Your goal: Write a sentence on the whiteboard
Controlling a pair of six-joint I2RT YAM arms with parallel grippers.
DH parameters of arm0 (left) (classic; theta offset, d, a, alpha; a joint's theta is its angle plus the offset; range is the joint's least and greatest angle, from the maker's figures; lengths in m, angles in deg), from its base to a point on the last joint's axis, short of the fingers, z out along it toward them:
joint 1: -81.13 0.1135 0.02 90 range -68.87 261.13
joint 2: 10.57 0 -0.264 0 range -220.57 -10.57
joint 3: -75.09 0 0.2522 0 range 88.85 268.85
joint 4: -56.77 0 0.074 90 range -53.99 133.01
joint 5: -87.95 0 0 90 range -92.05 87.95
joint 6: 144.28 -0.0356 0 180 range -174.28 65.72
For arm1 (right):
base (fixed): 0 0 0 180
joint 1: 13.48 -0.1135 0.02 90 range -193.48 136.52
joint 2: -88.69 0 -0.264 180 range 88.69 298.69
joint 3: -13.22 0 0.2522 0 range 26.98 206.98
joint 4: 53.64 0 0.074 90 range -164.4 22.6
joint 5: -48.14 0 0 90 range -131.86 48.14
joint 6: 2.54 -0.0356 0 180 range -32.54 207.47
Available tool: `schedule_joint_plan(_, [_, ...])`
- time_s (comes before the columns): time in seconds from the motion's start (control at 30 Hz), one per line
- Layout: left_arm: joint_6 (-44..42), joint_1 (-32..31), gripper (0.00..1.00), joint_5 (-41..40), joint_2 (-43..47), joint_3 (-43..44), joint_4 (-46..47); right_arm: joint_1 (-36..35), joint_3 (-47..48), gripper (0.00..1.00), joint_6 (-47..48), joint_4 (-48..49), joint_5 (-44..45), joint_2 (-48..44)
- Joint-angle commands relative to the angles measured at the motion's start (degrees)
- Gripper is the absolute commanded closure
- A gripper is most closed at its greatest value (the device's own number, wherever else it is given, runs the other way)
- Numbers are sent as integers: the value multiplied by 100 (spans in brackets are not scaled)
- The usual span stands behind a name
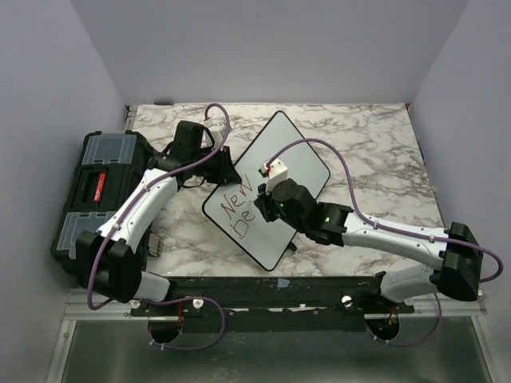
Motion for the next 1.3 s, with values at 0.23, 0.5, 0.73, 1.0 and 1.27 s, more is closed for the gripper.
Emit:
schedule_joint_plan(0.23, [-785, -167, 100, -879, -115, -87, -315, -5, -418, 99, -191, -11, -712, -157])
schedule_joint_plan(0.5, [-786, -169, 100, -879, -108, -88, -315, 0, -591, 99, -235, -140, -383, -302])
schedule_joint_plan(0.73, [-786, -176, 100, -886, -114, -93, -315, -4, -517, 99, -130, -235, 22, -290])
schedule_joint_plan(1.0, [-786, -178, 100, -888, -104, -102, -315, -1, -89, 99, 3, -289, 391, -1])
schedule_joint_plan(1.27, [-786, -182, 100, -888, -100, -105, -315, 3, 249, 99, 98, -294, 373, 184])
